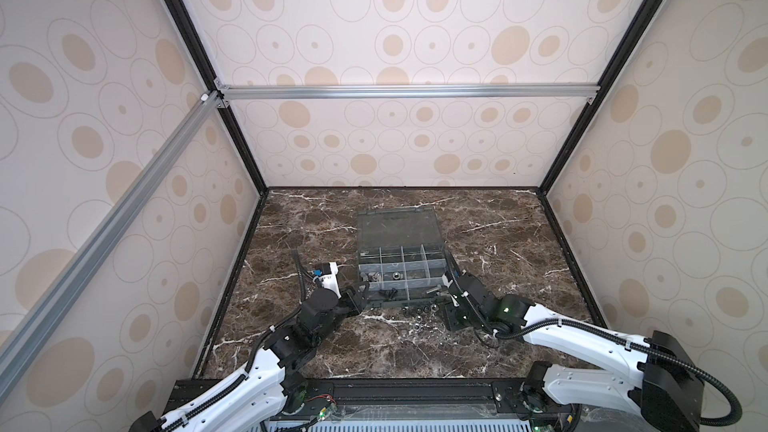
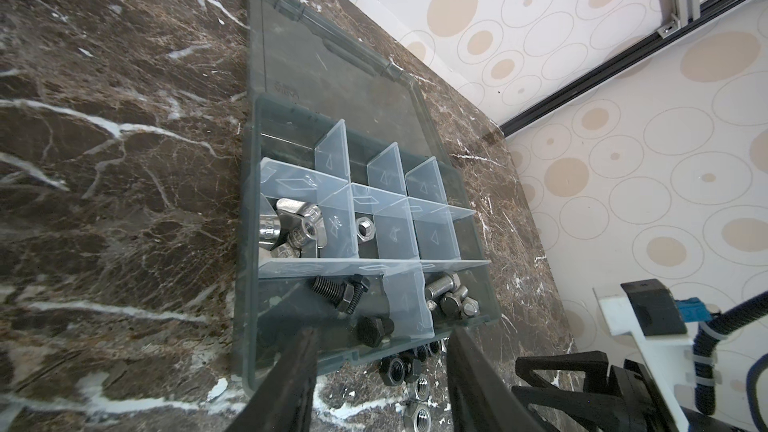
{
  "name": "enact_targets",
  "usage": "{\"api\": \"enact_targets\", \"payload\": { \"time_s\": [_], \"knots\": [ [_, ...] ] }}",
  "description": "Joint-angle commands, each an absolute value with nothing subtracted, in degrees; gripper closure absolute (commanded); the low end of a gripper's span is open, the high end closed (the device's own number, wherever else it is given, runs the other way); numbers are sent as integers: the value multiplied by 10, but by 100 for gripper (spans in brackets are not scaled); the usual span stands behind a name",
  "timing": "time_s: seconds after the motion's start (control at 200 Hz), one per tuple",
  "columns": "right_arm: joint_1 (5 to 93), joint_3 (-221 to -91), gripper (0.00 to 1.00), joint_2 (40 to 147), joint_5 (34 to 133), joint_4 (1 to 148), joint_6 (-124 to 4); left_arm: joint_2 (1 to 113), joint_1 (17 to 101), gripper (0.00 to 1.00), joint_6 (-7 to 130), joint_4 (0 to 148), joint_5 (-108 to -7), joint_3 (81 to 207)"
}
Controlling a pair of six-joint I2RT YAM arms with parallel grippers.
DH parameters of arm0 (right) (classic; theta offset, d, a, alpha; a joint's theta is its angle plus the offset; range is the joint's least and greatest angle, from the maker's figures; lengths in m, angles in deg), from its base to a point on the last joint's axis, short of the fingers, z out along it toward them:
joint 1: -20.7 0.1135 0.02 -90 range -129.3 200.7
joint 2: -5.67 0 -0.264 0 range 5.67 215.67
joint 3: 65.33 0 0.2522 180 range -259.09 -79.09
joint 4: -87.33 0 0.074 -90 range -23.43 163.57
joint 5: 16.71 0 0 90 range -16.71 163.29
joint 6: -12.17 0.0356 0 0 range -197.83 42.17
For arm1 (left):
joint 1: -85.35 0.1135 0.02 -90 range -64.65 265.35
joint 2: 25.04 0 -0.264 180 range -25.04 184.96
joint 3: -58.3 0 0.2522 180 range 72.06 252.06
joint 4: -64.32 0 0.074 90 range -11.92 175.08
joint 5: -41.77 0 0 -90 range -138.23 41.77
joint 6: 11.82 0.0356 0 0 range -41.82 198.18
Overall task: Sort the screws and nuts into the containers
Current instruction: 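Draw the left gripper back from the box, then move the right gripper over the loose silver hex nuts beside the box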
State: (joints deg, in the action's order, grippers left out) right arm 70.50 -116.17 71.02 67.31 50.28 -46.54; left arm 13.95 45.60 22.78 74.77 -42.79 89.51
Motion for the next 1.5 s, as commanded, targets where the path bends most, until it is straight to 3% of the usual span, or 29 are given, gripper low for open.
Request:
{"api": "enact_targets", "payload": {
  "time_s": [0.0, 0.625, 1.115, 1.496],
  "knots": [
    [701, -1154, 52, 702, 681, 502, -459, 131, 455, 49, 208, 758, -425, 892],
    [723, -1154, 52, 725, 746, 552, -471, 144, 427, 50, 181, 730, -413, 874],
    [793, -1223, 51, 837, 772, 567, -513, 149, 409, 49, 172, 729, -401, 871],
    [814, -1241, 49, 884, 808, 586, -726, 126, 402, 49, 166, 751, -388, 868]
  ]
}}
